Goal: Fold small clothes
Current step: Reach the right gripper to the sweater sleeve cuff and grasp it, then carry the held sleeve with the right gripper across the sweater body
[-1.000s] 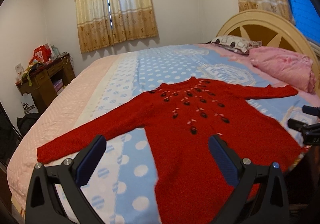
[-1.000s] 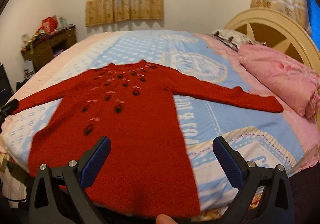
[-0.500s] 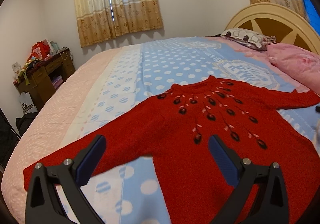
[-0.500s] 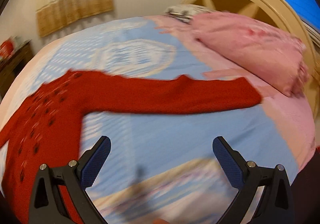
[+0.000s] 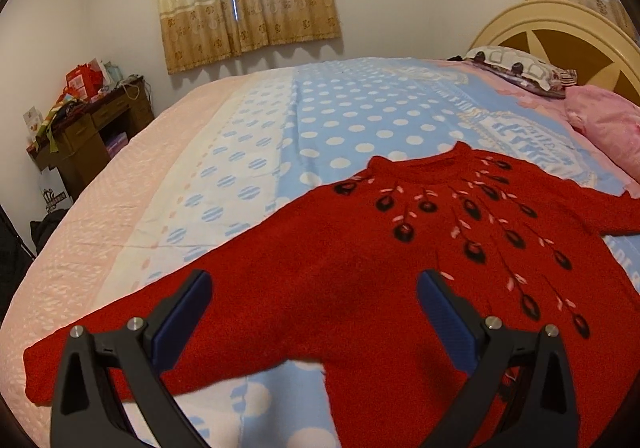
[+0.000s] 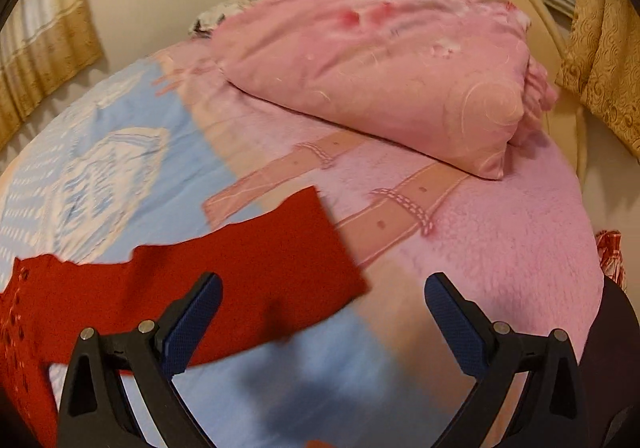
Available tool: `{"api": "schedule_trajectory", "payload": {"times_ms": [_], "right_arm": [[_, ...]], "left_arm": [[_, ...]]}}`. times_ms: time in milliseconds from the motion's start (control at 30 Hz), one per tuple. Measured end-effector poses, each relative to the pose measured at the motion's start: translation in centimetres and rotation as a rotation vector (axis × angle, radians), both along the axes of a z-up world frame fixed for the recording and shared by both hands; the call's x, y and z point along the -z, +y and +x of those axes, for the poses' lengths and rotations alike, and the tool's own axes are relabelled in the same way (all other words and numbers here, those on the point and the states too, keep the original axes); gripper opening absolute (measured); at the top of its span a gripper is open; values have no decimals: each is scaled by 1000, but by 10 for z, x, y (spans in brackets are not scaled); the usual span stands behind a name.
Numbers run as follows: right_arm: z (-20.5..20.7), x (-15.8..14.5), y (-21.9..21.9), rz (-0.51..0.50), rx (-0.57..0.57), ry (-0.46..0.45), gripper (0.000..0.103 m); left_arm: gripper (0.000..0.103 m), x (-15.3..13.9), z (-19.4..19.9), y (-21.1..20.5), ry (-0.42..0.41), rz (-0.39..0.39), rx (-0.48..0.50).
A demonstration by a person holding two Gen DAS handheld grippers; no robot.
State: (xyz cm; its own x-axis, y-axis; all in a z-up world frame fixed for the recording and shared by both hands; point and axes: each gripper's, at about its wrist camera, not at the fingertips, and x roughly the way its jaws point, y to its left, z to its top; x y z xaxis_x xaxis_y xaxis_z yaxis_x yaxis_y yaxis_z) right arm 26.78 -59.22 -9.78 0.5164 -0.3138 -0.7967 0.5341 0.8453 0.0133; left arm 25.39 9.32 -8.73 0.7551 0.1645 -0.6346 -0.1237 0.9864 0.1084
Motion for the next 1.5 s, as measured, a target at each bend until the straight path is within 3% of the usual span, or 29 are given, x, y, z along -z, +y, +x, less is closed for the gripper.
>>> {"api": "schedule_trajectory", "payload": {"times_ms": [100,200,267,367,467,900,1233,1500], "right_arm": [[10,13,-7,51,-12,52,76],[17,17,-1,11,-26,65,75],[21,18,5,-6,-55,76,62],[27,19,12,-24,-101,94,30],[29,12,12,24,-101,64,16],[33,-42,91,112,-262,-91,12],[41,-93,200,120,-486,-164,11],[54,-116,276,109,-625,-195,10]], "left_arm": [[103,4,5,6,8,-4,-12],[103,8,8,8,20,-12,-14],[103,12,8,8,28,-17,-12],[103,14,9,10,35,-25,-11],[103,12,8,13,29,-40,-11],[103,-1,-4,27,-6,-69,-13],[103,0,-11,40,-19,-114,1],[103,-2,-21,43,-34,-152,25]]}}
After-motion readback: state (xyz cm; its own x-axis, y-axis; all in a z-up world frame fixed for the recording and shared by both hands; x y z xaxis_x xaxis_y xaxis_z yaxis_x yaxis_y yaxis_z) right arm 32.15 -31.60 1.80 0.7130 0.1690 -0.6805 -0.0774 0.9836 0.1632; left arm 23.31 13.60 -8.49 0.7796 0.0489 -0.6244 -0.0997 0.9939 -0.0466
